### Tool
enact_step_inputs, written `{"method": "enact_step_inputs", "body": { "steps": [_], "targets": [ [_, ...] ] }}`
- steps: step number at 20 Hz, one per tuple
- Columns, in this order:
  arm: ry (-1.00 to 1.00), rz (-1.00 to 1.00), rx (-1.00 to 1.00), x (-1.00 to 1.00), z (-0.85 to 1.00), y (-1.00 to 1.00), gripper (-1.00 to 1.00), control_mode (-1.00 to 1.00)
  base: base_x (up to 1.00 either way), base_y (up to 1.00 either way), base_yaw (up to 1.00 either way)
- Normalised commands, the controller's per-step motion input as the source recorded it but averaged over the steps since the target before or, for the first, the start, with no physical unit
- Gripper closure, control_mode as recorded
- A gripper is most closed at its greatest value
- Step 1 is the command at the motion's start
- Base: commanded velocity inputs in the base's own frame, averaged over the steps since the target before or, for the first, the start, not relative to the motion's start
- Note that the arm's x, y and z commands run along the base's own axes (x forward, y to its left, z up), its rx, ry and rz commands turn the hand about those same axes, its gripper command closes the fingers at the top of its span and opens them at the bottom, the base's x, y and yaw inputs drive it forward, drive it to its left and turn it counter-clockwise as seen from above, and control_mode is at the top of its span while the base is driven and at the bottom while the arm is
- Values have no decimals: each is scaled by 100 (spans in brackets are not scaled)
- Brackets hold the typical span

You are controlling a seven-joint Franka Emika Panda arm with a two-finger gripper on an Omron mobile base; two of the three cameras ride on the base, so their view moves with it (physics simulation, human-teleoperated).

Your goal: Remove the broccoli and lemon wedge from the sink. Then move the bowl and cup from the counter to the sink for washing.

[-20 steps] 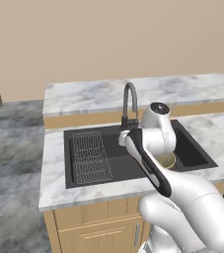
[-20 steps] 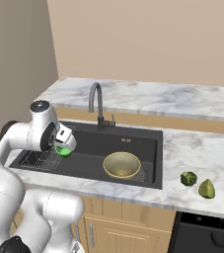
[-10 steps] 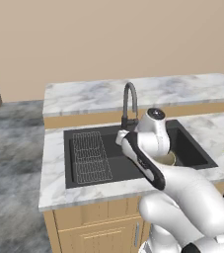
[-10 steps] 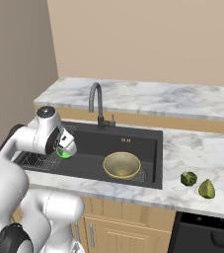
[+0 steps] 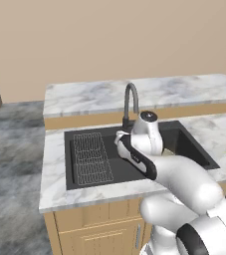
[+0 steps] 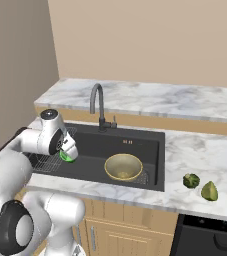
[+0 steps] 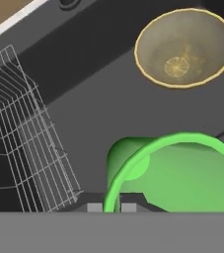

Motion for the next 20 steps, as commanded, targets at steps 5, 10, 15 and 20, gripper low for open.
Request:
{"method": "enact_step_inputs", "body": {
  "steps": [5, 10, 15, 20],
  "targets": [
    [10, -4, 0, 26, -17, 3, 100, -100, 0, 0, 0],
    [5, -1, 2, 21, -17, 1, 100, -100, 0, 0, 0],
    [3, 0, 2, 20, -18, 0, 100, -100, 0, 0, 0],
    [2, -1, 0, 17, -19, 0, 100, -100, 0, 0, 0]
  ]
}}
